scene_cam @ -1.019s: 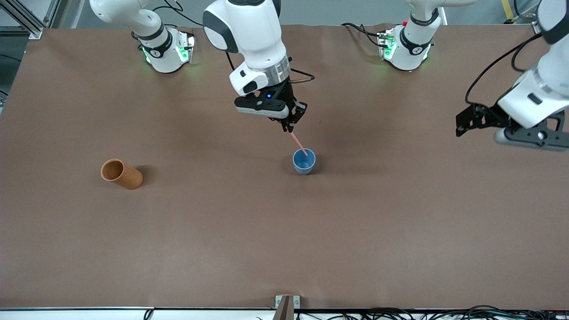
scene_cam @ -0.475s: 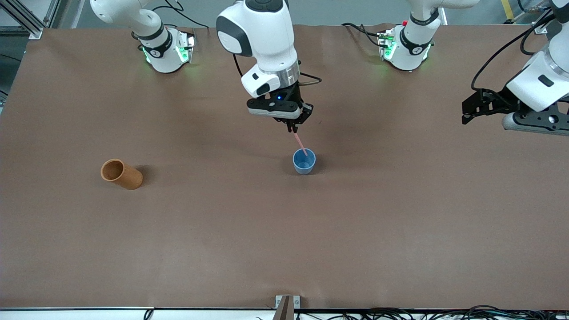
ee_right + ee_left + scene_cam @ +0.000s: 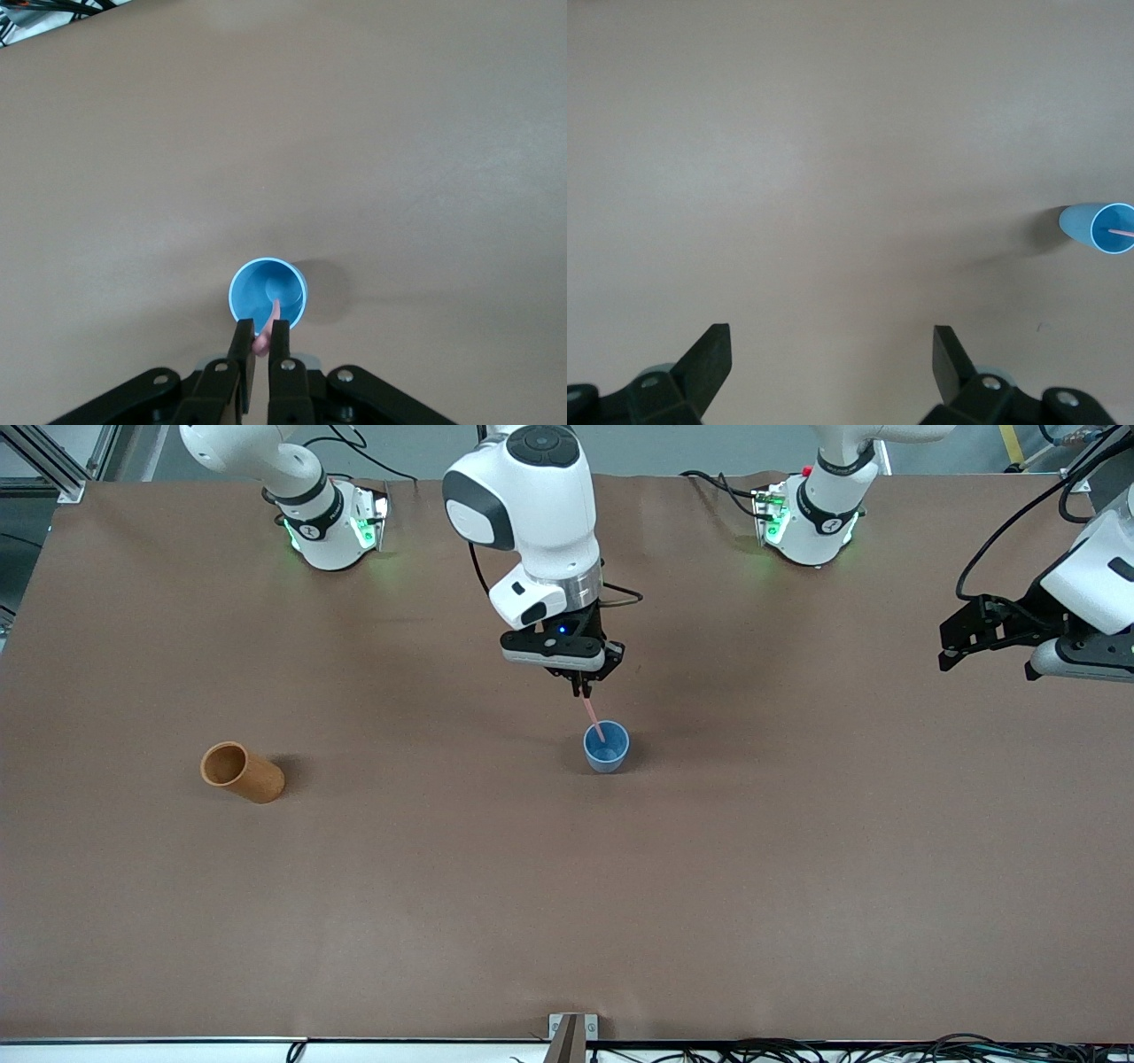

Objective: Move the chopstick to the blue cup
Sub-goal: 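Lower the pink stick into the blue cup with the right gripper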

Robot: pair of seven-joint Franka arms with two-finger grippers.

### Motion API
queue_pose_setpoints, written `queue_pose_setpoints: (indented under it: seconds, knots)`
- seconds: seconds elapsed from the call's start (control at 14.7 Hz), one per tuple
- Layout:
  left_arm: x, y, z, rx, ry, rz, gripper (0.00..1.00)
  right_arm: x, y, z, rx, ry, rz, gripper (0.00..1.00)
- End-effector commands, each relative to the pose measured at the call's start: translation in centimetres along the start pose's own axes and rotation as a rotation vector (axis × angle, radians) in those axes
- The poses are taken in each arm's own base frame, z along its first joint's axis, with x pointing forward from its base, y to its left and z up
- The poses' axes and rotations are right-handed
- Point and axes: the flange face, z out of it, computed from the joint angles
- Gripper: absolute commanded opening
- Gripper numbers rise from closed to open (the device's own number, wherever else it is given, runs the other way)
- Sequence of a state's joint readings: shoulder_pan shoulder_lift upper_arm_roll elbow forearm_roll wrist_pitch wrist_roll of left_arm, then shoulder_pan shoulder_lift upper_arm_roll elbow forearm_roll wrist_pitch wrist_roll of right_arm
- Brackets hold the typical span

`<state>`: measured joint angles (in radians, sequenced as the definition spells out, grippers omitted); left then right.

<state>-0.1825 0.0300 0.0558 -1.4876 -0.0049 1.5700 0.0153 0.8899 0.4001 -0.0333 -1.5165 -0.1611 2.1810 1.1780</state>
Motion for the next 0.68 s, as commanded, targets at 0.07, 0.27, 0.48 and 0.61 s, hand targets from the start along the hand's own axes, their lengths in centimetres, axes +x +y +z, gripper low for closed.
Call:
queue_pose_setpoints:
  seconds: [0.07, 0.27, 0.48, 0.61]
  knots:
    - [-0.4, 0.2, -1.0, -0.014, 0.003, -0.004, 1.0, 0.5, -0.1, -0.3, -0.001, 0.022, 0.002, 0.37]
    - [-0.9, 0.1, -1.1, -0.015, -0.012, -0.002, 1.0, 2.3, 0.8, -0.8, -0.007, 0.046, 0.015, 0.67]
    - [-0.6, 0.7, -0.9, -0.042, -0.014, -0.007, 1.0, 7.3, 4.1, -4.2, 0.006, 0.076, 0.085, 0.87]
    - [-0.5, 0.2, -0.9, -0.035, -0.013, -0.001, 1.0, 10.2, 7.1, -6.7, -0.034, 0.073, 0.09, 0.95]
